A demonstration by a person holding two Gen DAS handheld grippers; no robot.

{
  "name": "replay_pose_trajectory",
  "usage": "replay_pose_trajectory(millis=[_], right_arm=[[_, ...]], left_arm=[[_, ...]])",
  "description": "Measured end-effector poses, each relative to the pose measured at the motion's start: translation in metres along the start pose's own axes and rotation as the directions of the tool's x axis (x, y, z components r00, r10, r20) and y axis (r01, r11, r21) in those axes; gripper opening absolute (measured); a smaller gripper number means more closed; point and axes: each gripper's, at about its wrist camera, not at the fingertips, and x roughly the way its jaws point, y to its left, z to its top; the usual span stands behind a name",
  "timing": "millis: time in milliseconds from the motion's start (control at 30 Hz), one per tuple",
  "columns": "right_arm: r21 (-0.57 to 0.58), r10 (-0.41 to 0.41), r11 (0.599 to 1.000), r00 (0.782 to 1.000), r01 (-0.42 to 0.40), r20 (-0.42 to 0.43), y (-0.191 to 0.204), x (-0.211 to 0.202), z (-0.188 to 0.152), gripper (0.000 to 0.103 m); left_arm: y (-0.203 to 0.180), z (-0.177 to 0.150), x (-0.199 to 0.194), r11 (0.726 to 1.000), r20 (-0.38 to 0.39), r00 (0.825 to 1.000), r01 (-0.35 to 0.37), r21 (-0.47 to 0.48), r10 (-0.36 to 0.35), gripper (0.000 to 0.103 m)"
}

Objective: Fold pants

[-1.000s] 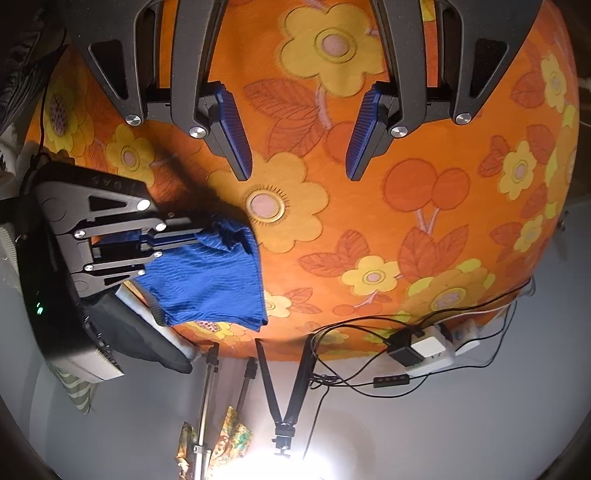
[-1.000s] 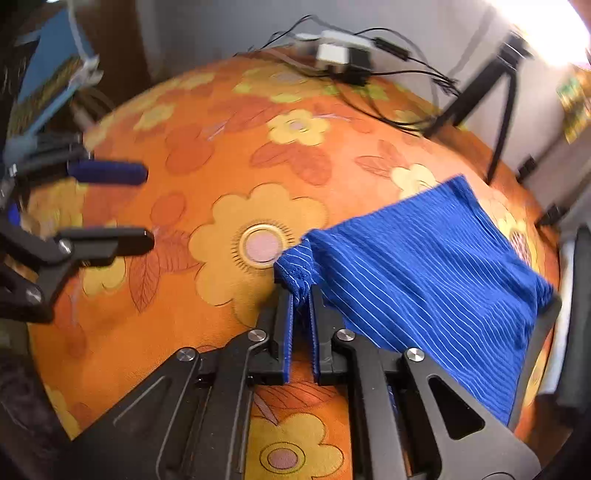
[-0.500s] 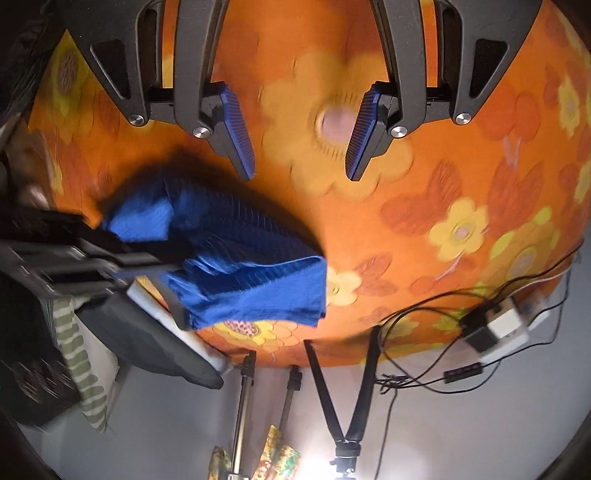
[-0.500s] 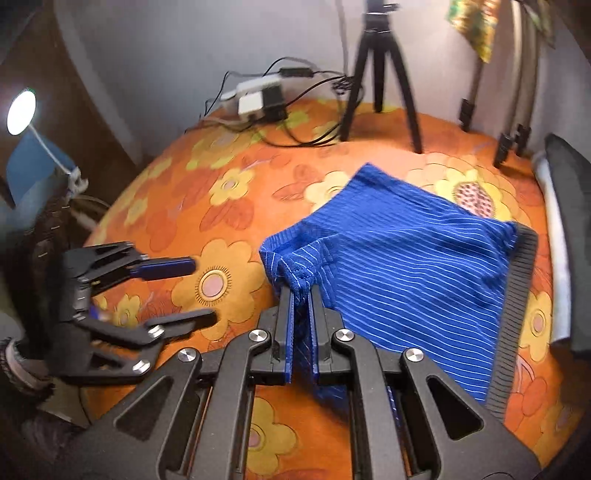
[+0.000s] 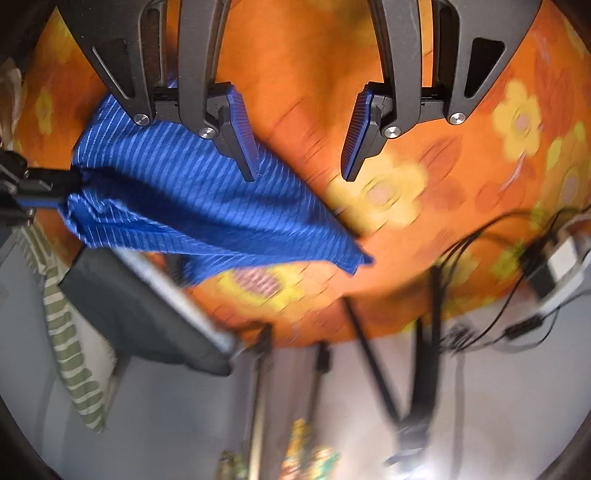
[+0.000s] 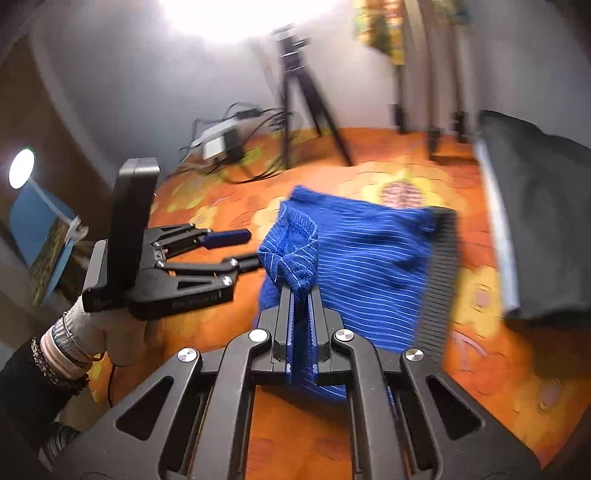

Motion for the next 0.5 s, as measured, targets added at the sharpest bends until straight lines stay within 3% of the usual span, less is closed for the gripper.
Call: replay_pose_trajectory(millis=[167, 267, 500], right_arm=[[0.093, -0.102, 0.990, 0.995, 0.101, 0.010, -0.041, -0.032, -0.033, 0.007], [0.115, -0.108, 0.987, 0.994, 0.109, -0.019, -0.052, -0.031, -0.046, 0.007], [0.115, -0.067, 0.991, 0.998, 0.066, 0.007, -0.051, -0.033, -0.053, 0.007]], left_arm=[[-0.031, 0.001, 0.010, 0.996, -0.011, 1.000, 0.015, 0.087, -0.014, 0.045], [-0.042, -0.003, 0.012, 0.993, -0.027, 1.000, 0.019, 0.113, -0.016, 0.045], [-0.063, -0.011, -0.009, 0.984, -0.018, 1.000, 0.023, 0.175, -0.020, 0.044]])
